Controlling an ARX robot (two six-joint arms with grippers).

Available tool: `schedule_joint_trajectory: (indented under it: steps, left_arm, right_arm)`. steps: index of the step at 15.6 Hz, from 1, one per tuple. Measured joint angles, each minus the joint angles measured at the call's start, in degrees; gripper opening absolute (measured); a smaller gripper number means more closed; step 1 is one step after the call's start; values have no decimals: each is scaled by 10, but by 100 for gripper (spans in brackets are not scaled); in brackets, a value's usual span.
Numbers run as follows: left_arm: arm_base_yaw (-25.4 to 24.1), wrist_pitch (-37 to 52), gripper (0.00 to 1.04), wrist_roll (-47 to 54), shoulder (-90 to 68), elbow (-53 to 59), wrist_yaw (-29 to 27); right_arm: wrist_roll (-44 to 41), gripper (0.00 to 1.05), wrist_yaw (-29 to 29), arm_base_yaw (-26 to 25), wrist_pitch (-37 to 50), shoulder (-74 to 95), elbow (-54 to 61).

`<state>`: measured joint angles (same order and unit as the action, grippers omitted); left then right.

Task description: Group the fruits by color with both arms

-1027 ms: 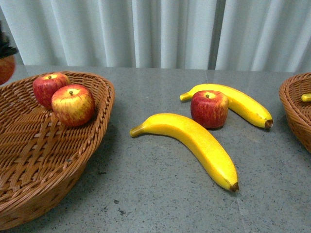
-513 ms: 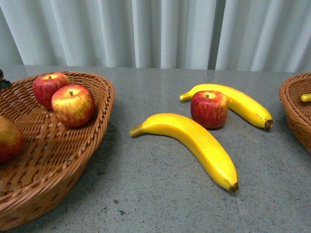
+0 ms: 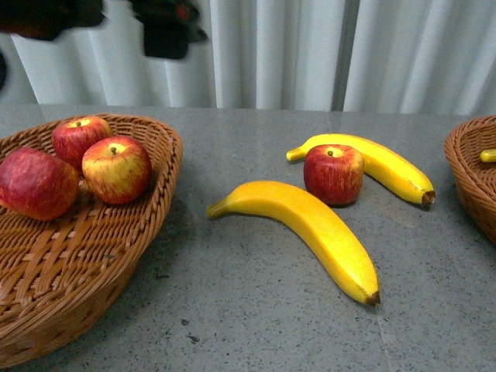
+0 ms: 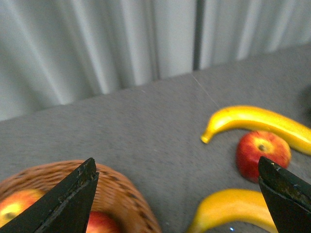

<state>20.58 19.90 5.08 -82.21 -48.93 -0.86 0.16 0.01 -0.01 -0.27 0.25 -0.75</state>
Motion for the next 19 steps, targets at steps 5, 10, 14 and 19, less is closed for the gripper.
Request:
schedule_joint_trajectory:
  steps: [5,10,14,19]
  left_arm:
    - [55,-5,98,42,-177,-107,75]
    - [55,-33,98,75,-278,-189,114]
    - [60,-31,98,92,-310,-207,155]
    - [67,-43,98,101,-347,-242,171]
  right_arm:
    - [0,98,0,0,0,0,0]
    - [0,98,0,0,0,0,0]
    - [0,98,0,0,0,0,0]
    - [0,98,0,0,0,0,0]
